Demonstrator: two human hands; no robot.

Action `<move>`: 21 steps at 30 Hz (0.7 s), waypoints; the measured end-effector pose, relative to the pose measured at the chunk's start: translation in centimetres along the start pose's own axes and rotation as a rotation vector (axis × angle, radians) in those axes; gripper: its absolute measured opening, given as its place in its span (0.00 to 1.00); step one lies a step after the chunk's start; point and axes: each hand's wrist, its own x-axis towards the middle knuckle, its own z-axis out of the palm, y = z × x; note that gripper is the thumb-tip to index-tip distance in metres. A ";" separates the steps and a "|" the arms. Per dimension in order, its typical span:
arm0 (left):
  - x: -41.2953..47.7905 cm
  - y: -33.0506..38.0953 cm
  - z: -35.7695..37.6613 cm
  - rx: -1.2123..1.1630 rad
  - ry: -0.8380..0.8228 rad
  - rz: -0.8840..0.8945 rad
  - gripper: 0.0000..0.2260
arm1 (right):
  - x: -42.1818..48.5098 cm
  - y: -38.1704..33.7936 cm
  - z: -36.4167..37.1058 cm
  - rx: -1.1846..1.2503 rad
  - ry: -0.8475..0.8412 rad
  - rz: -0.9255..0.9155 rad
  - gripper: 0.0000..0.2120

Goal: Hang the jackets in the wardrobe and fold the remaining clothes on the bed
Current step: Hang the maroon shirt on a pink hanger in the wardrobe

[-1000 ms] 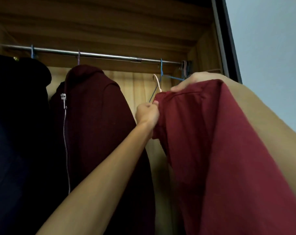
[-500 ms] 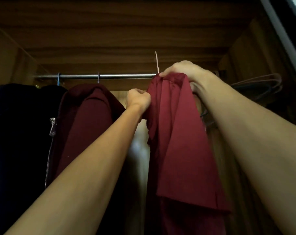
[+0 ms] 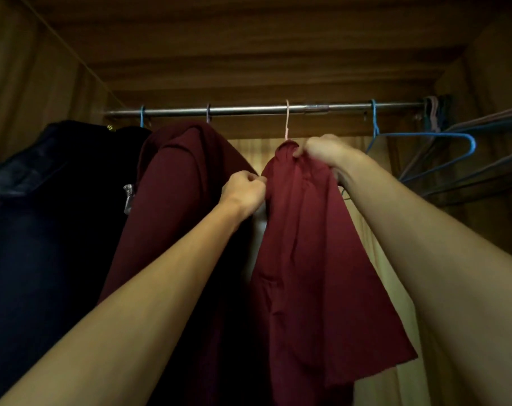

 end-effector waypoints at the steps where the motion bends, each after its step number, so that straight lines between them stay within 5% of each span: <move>1: -0.7 -0.1 -0.3 0.008 -0.011 0.008 0.07 | -0.7 -0.1 0.3 0.041 -0.031 0.018 0.11; 4: -2.9 -0.3 -1.2 0.071 -0.061 0.027 0.08 | -3.5 -0.2 1.1 0.009 -0.016 0.011 0.05; 8: -7.5 -0.2 -2.9 0.162 -0.115 0.077 0.13 | -8.3 -0.1 1.6 -0.269 0.265 -0.210 0.19; 12: -13.3 -0.6 -5.0 0.222 -0.228 0.124 0.14 | -14.8 1.4 1.1 -0.509 0.378 -0.348 0.18; 21: -26.1 -3.4 -8.9 0.382 -0.371 0.274 0.14 | -30.9 6.4 -1.5 -0.961 0.231 -0.263 0.13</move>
